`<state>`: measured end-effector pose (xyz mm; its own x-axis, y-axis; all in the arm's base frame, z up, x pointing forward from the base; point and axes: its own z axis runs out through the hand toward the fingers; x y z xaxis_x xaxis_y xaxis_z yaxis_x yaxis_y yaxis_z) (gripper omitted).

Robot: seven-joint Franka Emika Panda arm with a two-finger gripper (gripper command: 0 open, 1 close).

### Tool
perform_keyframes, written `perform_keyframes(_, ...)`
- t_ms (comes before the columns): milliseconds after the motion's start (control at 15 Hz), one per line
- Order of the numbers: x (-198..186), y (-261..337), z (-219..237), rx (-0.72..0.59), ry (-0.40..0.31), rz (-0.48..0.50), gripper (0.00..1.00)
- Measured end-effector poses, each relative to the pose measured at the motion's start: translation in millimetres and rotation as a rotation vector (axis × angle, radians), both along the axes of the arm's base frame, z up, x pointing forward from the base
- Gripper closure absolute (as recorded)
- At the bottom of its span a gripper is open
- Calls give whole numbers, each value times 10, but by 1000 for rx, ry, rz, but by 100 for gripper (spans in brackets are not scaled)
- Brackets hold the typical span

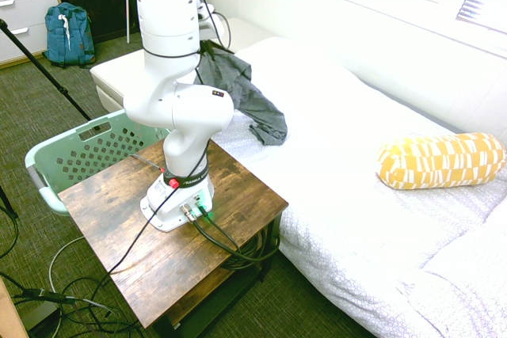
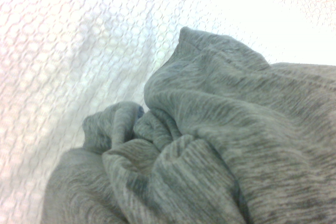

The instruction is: Put my clothes in the laundry bag

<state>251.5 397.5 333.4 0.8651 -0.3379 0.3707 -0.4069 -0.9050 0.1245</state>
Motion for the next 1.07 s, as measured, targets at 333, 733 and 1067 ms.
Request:
perform_keyframes(333, -2376, -189, 86, -40, 49, 25, 100)
perform_keyframes(733, -3463, -929, 890, -20, 9, 42, 0)
perform_keyframes(1067, -3411, -936, 877, -30, 13, 31, 0)
